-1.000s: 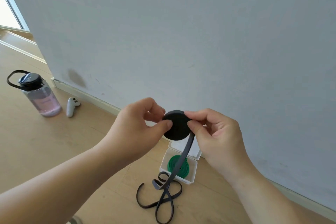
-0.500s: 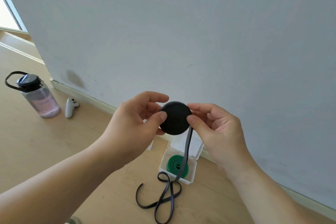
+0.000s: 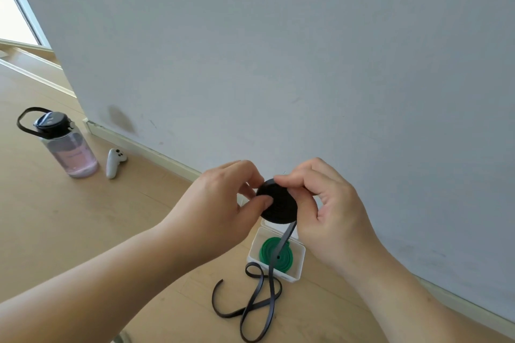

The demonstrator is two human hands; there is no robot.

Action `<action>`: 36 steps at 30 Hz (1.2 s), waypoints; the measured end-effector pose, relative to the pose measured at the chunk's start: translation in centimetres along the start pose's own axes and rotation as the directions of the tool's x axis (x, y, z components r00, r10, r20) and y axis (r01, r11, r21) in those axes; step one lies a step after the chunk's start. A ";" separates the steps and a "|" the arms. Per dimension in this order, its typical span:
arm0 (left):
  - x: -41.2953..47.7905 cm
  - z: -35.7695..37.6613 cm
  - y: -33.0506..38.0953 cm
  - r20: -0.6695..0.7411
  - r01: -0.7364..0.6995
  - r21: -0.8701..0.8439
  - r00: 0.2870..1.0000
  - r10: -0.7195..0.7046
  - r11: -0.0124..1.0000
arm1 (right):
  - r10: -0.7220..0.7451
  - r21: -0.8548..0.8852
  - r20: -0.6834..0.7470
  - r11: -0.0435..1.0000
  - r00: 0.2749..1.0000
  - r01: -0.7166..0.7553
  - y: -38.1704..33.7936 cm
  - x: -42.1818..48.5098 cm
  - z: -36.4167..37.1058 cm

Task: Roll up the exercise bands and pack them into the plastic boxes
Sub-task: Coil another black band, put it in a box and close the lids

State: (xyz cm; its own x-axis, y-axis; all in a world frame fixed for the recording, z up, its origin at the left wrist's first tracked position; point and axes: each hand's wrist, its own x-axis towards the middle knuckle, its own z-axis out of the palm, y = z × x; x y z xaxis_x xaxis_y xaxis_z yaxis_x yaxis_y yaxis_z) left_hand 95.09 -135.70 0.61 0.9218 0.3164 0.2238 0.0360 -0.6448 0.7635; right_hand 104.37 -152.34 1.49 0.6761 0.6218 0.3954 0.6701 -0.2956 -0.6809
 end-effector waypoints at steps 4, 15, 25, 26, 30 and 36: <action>0.2 -0.3 0.3 0.048 0.065 -0.133 0.997 -0.059 0.989 | -0.075 -0.077 0.025 0.994 0.997 0.077 0.1 -0.2 0.1; 1.1 -0.7 1.4 0.036 0.317 -0.718 0.906 -0.422 0.620 | 0.352 0.452 -0.077 0.846 0.933 -0.282 -0.2 0.6 -0.9; 0.4 -0.6 0.7 0.043 0.078 -0.132 0.996 -0.072 0.988 | 0.031 0.059 0.000 0.998 1.000 -0.031 0.2 -0.1 -0.2; 0.4 -0.6 0.6 0.047 0.059 -0.102 0.997 -0.055 0.993 | 0.024 0.055 0.003 0.998 1.000 -0.025 0.1 -0.2 -0.1; 0.7 -0.7 0.5 0.002 0.199 -0.304 0.978 -0.208 0.932 | 0.252 0.262 -0.065 0.938 0.966 -0.227 -0.2 0.3 -0.5; 0.8 -0.9 1.0 0.063 0.293 -0.675 0.937 -0.343 0.677 | 0.373 0.470 -0.053 0.828 0.926 -0.306 -0.3 0.5 -0.2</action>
State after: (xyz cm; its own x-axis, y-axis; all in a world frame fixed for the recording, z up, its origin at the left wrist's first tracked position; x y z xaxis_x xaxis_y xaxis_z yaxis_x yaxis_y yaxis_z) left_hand 95.54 -135.47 2.09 0.8758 0.4740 -0.0906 0.0341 0.1264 0.9914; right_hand 104.55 -152.05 2.04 0.8924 0.4271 0.1455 0.2040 -0.0942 -0.9744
